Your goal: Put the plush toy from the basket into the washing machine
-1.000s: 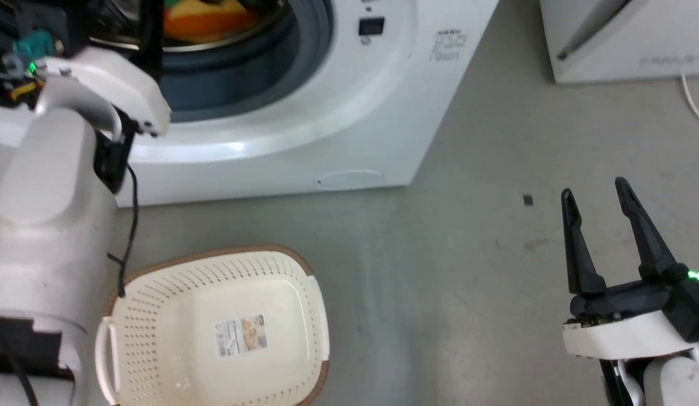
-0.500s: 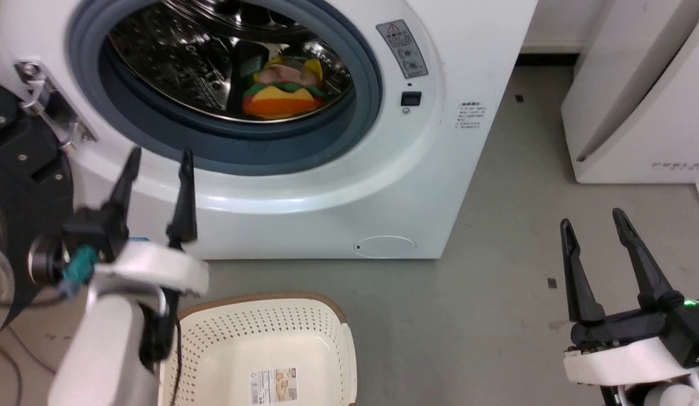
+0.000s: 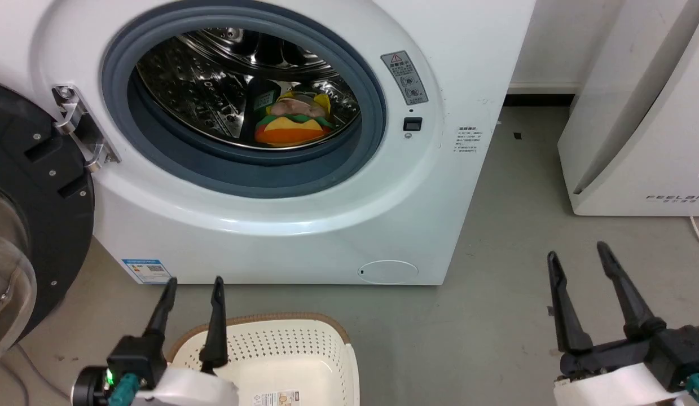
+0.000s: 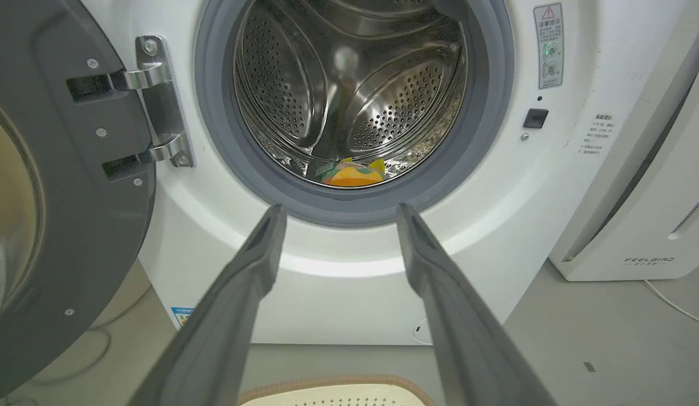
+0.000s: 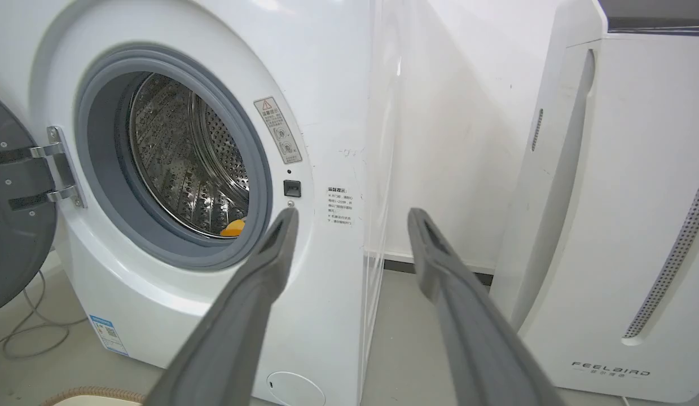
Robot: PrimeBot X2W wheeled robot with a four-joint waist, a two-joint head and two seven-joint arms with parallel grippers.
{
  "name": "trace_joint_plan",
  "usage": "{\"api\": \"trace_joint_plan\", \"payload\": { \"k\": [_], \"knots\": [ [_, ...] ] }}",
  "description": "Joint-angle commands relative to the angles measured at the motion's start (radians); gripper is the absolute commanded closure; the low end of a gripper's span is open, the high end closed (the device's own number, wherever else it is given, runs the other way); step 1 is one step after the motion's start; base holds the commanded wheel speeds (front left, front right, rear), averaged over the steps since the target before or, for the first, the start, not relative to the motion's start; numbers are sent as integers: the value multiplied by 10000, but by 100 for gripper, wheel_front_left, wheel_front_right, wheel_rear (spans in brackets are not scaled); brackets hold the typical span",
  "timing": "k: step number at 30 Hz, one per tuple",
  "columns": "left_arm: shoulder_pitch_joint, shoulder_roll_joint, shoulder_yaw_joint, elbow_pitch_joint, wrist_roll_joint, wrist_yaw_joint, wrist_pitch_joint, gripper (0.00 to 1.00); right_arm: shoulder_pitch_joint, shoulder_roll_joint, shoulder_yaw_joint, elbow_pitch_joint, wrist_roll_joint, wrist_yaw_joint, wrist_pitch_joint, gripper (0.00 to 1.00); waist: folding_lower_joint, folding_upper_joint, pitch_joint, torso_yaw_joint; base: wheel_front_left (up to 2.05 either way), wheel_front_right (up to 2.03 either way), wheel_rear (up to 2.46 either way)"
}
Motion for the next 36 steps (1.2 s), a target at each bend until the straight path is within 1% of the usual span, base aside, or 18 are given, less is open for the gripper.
{"api": "trace_joint_plan", "payload": {
  "k": [1,7,21,22,36],
  "knots": [
    [254,-80,33,-34,146,18,-54,0,178,17,50,52,110,-9,-46,0,2,0,-71,16,0,0,0],
    [666,-405,38,274,367,-163,-54,0,396,17,92,200,153,-9,-46,0,2,0,-235,44,0,0,0],
    [705,-767,388,226,901,-515,-55,0,471,17,230,421,140,-9,-46,0,2,0,-336,102,0,0,0],
    [622,-762,366,248,850,-489,5,100,367,0,224,407,65,0,3,100,2,0,-338,100,0,0,0],
    [583,-810,435,147,990,-508,241,100,319,1,228,446,25,-1,231,100,2,0,-391,76,0,0,0]
  ]
}}
